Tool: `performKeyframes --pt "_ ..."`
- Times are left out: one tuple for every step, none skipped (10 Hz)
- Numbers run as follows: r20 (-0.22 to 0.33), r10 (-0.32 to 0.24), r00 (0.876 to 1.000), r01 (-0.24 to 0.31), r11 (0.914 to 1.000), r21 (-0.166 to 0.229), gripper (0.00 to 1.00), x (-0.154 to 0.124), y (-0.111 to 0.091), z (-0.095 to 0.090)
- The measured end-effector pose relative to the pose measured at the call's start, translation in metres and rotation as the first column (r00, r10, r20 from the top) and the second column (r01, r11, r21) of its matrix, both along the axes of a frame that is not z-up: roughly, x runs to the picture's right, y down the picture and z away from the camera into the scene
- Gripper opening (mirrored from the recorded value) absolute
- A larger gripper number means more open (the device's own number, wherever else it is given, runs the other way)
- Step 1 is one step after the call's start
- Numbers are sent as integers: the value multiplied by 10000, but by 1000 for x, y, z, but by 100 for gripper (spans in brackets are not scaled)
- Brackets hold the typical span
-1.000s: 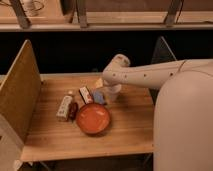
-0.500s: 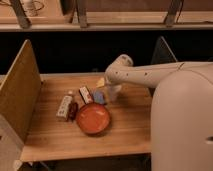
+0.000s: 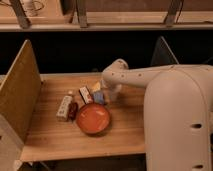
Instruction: Place the ceramic cup in the ceramic bowl
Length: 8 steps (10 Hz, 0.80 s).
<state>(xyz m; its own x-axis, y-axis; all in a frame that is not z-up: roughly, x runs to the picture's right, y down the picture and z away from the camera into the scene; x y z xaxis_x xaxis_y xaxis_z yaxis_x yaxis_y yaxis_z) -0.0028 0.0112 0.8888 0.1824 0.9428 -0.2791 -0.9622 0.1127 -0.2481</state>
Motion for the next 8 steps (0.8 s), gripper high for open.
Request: performKeyframes --pt "-47 130 9999 -131 9997 -194 63 2 6 5" --pt "-156 348 9993 -353 9989 -324 51 9 9 8" --pt "-214 559 9982 -567 9976 -406 43 14 10 9" --pt "-229 924 9955 -934 9945 -478 31 21 9 9" --pt "-253 1204 9924 -1216 9913 -503 20 27 9 8" --pt "-288 1447 9891 -1459 9883 -442 11 34 6 7" --pt "-360 1690 9850 -1700 9851 -275 4 43 -1 3" --pt "-486 1849 9816 -1844 9828 145 0 57 -14 -6"
